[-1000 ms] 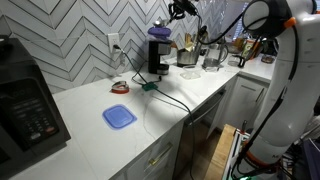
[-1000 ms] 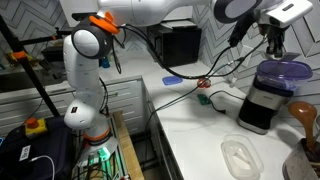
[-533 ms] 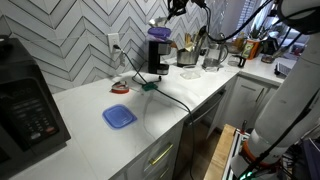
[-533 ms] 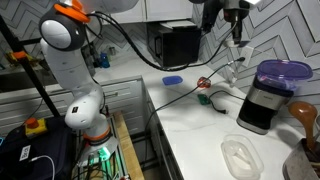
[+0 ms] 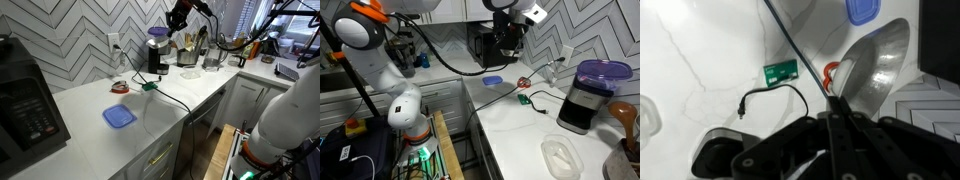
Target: Put the silver bowl on the blue lid
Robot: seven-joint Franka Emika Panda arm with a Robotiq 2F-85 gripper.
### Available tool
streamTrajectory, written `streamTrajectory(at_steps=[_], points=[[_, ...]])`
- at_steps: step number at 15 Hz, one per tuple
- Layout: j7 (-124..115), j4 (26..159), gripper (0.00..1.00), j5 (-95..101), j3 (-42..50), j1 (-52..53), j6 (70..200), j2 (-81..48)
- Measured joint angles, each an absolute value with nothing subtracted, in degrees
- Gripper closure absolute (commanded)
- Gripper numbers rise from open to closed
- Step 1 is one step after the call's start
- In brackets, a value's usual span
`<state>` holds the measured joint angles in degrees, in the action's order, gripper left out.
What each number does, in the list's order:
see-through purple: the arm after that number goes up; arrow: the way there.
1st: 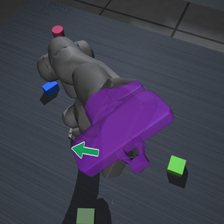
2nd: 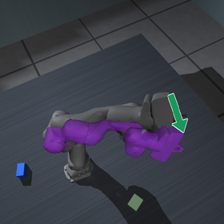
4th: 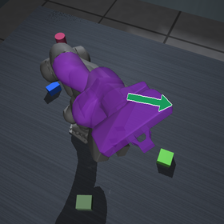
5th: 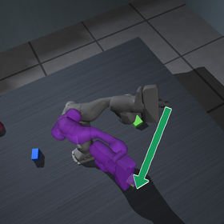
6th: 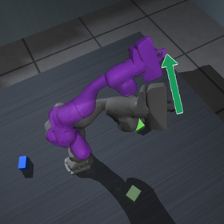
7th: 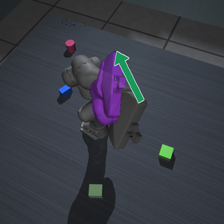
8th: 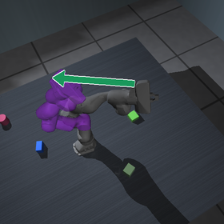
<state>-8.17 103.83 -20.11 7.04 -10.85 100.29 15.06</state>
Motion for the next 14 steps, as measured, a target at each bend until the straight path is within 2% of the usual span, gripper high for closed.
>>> streamTrajectory(at_steps=[10, 14], points=[[-8.5, 122.0, 0.99, -20.5, 9.2, -10.6, 105.3, 24.5], [-11.9, 130.2, 0.99, -21.7, 5.5, -9.3, 113.4, 25.0]])
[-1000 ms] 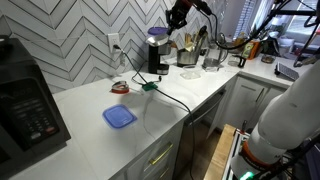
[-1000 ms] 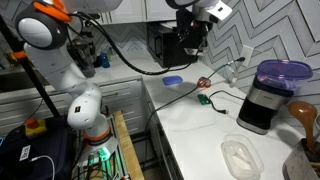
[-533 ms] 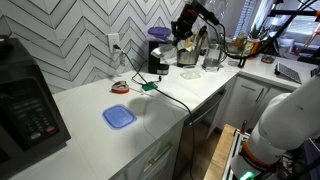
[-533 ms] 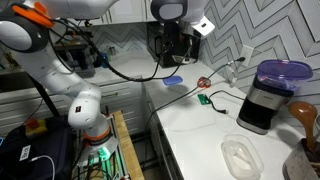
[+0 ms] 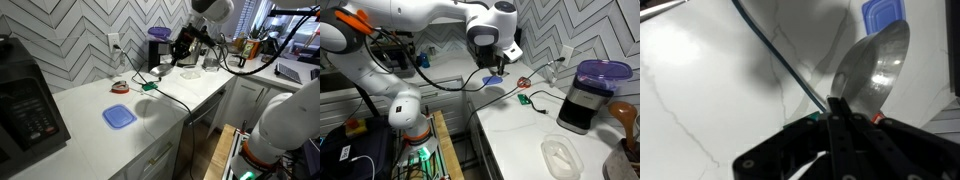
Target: Put the silver bowl on the blue lid
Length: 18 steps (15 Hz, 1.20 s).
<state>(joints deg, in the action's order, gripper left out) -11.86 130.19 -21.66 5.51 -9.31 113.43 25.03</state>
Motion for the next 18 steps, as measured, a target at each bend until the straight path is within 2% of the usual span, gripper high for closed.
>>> streamTrajectory(at_steps=[5, 9, 18], points=[[-24.4, 131.8, 0.99, -23.3, -4.1, -3.8, 124.9, 21.8], [-32.6, 131.5, 0.99, -22.1, -9.9, -0.7, 128.9, 17.3], [-36.6, 131.5, 0.99, -22.9, -7.4, -0.5, 133.8, 18.5]])
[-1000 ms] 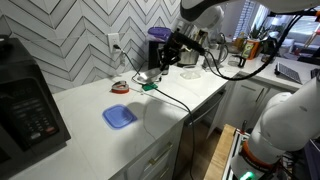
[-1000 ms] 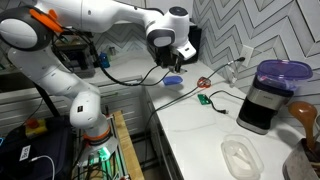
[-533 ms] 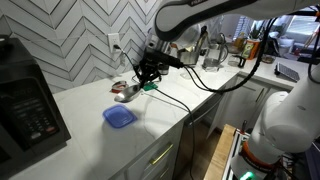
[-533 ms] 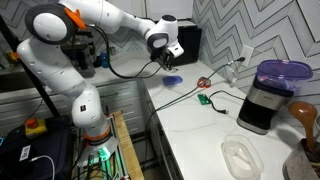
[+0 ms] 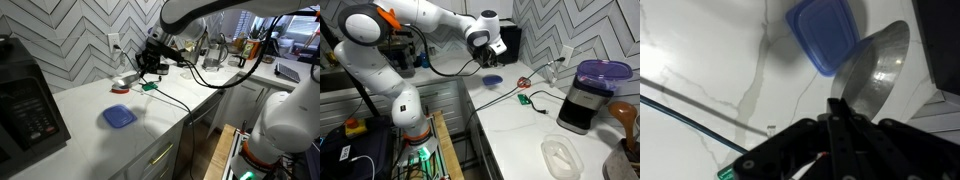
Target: Put the silver bowl on the blue lid
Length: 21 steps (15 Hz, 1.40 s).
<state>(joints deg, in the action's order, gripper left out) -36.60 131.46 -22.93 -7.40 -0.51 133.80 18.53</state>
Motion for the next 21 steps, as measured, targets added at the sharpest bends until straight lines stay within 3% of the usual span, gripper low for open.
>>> streamTrajectory(at_steps=[5, 12, 21], points=[[-24.5, 135.7, 0.99, -32.8, -6.3, 4.0, 147.3, 15.2], [-7.0, 137.2, 0.99, -45.8, -5.1, 7.2, 147.5, 6.2], [1.2, 136.4, 0.99, -46.6, -5.2, 7.1, 145.8, 4.0]])
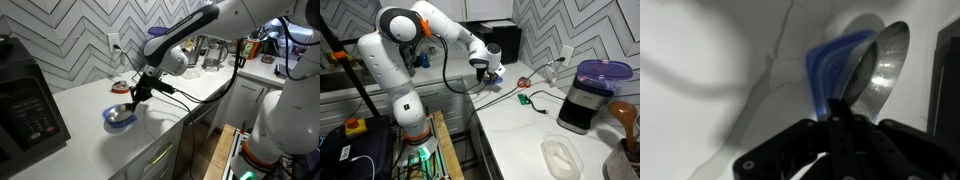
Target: Put the silver bowl on the blue lid
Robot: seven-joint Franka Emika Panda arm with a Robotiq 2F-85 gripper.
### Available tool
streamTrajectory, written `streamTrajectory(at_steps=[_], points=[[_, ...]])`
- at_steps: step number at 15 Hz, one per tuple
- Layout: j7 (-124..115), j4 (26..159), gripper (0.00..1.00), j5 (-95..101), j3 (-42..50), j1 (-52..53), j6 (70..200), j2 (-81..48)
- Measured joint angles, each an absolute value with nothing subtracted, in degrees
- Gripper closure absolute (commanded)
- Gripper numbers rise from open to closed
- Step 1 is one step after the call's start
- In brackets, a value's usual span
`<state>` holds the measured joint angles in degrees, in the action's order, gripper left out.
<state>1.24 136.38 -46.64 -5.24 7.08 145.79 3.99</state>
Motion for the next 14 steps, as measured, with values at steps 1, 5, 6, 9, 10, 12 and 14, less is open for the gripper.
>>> streamTrajectory(at_steps=[1, 5, 6, 9, 10, 12, 14], points=[[1.5, 136.2, 0.73, -46.6, -5.6, 7.2, 145.8, 3.7], [1.5, 135.4, 0.6, -46.6, -5.8, 7.0, 145.8, 2.8], [1.5, 135.2, 0.53, -46.6, -5.7, 6.9, 145.8, 2.7], [1.4, 134.8, 0.31, -46.6, -5.4, 6.5, 145.8, 2.6], [1.3, 134.7, 0.22, -46.6, -5.3, 6.3, 145.8, 2.8], [0.0, 134.9, 0.07, -45.7, -4.9, 5.7, 145.9, 3.9], [-1.5, 135.8, 0.19, -43.9, -4.5, 5.0, 146.5, 7.2]])
